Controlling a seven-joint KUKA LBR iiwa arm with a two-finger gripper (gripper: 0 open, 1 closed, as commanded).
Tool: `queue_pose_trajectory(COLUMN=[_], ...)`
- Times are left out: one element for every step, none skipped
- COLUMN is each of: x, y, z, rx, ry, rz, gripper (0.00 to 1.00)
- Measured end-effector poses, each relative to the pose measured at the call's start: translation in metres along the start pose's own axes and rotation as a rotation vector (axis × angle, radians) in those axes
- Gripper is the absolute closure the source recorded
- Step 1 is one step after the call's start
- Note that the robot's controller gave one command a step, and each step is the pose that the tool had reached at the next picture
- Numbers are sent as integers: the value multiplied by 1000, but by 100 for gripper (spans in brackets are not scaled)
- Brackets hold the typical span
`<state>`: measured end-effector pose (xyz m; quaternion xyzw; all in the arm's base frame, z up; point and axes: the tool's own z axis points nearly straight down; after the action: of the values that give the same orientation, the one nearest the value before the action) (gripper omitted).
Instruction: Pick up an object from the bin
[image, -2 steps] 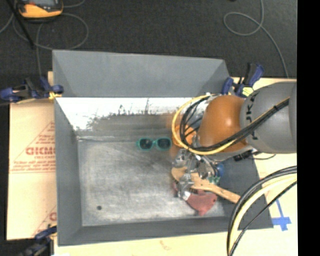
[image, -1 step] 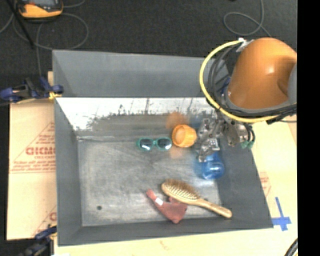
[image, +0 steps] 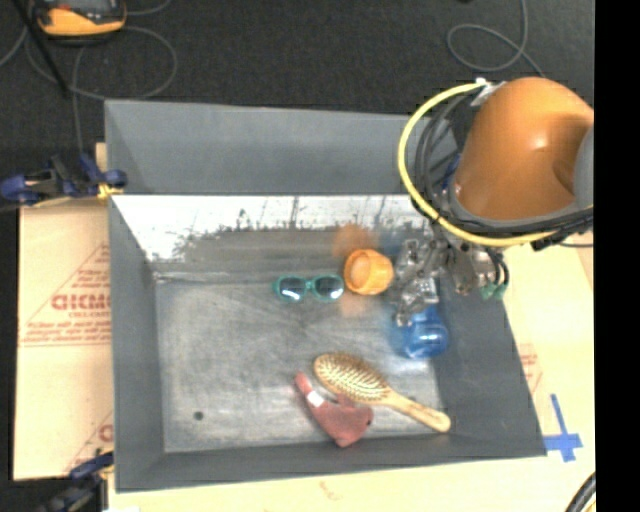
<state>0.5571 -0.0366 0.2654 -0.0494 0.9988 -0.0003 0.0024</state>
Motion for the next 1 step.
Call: queue_pose_trajectory(x=[-3], y=[-1], z=[38], rx=[2], ry=[-4], rz=[-90], gripper=[100])
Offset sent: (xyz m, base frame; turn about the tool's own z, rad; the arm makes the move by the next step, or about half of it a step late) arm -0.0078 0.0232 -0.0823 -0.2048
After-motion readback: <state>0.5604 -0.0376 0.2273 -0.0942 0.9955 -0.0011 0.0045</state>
